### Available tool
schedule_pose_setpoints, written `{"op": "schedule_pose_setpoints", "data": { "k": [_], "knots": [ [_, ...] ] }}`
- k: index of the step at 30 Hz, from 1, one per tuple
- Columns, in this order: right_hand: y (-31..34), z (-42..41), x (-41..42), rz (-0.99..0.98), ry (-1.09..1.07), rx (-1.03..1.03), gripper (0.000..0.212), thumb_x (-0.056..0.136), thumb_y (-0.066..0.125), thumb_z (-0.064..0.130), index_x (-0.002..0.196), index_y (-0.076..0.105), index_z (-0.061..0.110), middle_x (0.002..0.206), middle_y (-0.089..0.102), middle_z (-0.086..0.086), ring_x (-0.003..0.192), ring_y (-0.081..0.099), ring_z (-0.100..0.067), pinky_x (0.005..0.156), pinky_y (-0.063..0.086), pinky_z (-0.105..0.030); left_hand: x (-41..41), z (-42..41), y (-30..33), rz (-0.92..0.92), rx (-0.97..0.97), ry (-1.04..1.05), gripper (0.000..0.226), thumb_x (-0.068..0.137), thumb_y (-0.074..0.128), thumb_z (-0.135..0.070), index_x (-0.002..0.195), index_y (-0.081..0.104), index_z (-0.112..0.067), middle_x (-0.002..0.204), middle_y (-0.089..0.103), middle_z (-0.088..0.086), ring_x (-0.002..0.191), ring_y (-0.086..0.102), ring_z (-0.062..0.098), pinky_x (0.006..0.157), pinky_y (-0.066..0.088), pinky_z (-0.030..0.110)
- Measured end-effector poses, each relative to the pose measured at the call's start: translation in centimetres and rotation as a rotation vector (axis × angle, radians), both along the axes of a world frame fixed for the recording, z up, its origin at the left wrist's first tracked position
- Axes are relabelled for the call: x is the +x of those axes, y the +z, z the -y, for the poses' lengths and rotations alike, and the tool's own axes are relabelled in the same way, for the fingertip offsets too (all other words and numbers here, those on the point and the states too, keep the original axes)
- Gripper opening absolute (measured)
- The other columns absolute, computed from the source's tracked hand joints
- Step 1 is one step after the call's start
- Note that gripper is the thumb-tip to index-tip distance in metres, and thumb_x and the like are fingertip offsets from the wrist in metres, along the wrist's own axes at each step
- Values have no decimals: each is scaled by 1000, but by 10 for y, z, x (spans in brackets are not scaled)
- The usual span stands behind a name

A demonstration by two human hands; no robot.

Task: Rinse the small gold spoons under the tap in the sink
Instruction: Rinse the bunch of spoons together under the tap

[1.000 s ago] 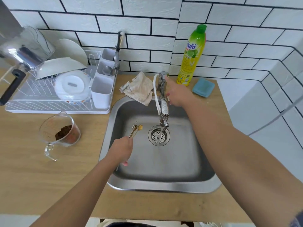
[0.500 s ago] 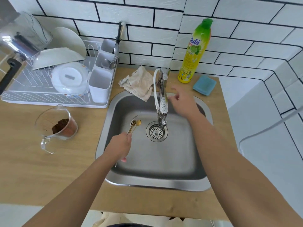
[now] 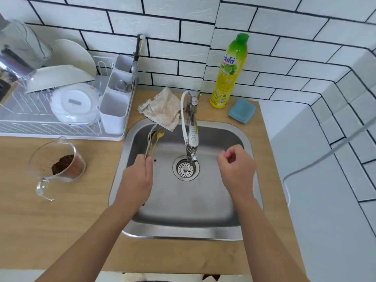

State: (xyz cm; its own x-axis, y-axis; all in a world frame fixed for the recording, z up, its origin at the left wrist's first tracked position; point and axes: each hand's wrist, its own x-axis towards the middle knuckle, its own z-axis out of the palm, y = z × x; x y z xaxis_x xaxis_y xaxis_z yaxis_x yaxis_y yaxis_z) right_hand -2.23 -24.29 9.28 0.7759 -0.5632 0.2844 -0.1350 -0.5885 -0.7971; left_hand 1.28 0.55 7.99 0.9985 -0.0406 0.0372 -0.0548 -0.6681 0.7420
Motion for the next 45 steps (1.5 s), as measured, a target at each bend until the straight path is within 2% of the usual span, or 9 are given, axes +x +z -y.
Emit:
{"op": "schedule_pose_setpoints", "data": {
  "k": [4, 7, 15, 21, 26, 29, 32, 38, 45],
  "knots": [
    [-21, -2, 0, -291, 170, 38, 11, 87, 73, 21, 91, 66, 28, 94, 70, 12, 74, 58, -1, 72, 46, -20, 9, 0, -10, -241, 329, -200, 18, 105, 37, -28, 99, 52, -20, 83, 65, 10, 73, 67, 21, 61, 52, 37],
    [-52, -6, -10, -1007, 510, -85, 84, 92, 75, 41, 159, 34, 15, 161, 38, -15, 141, 47, -28, 115, 37, -36, 12, 2, -15, -552, 915, -521, 31, 96, 54, -3, 127, 56, -3, 122, 61, 16, 104, 66, 31, 81, 51, 34],
    [-31, -13, -2, -132, 61, -61, 23, 87, 69, 15, 73, 50, 16, 67, 55, 3, 65, 51, -15, 60, 38, -22, 8, 6, -10, 106, 82, -23, 29, 105, 33, -36, 86, 42, -16, 59, 53, 0, 49, 52, 16, 43, 26, 24],
    [-44, 0, -10, -914, 500, -144, 64, 94, 73, 32, 151, 48, 15, 153, 47, -11, 134, 54, -28, 112, 39, -35, 18, 7, -15, -587, 699, -331, 26, 103, 45, -12, 123, 57, -1, 114, 64, 15, 94, 66, 29, 75, 50, 34],
    [-33, 0, -5, -349, 161, -69, 16, 98, 64, 27, 111, 69, 20, 103, 73, 6, 76, 65, -3, 74, 47, -22, 8, 5, -23, 129, 134, 23, 28, 106, 39, -31, 80, 36, -22, 54, 49, -3, 43, 44, 15, 41, 26, 28],
    [-30, 4, -5, -214, 110, -46, 9, 96, 62, 19, 90, 65, 24, 74, 65, 13, 73, 63, -5, 62, 42, -11, 12, 1, -28, -284, 457, -146, 19, 105, 40, -24, 101, 53, -11, 85, 65, 10, 69, 61, 29, 56, 45, 36],
    [-40, 9, -3, -758, 383, -105, 26, 97, 66, 19, 123, 67, 15, 108, 72, -5, 101, 69, -19, 87, 52, -31, 14, -4, -25, -624, 837, -349, 27, 103, 43, -11, 124, 56, -2, 118, 64, 16, 102, 65, 31, 77, 50, 34],
    [-36, 3, 1, -305, 161, -146, 14, 92, 70, 18, 85, 58, 21, 83, 57, 10, 69, 56, -3, 69, 45, -22, 6, 1, -20, 131, 95, 16, 25, 106, 38, -30, 84, 39, -17, 56, 49, -1, 46, 49, 22, 40, 29, 30],
    [-36, 10, -2, -883, 470, -130, 42, 90, 78, 29, 125, 61, 16, 125, 60, -3, 114, 61, -25, 95, 49, -35, 15, -2, -13, -583, 736, -341, 25, 105, 42, -14, 122, 55, -1, 114, 65, 15, 94, 66, 30, 77, 52, 35]
  ]
}}
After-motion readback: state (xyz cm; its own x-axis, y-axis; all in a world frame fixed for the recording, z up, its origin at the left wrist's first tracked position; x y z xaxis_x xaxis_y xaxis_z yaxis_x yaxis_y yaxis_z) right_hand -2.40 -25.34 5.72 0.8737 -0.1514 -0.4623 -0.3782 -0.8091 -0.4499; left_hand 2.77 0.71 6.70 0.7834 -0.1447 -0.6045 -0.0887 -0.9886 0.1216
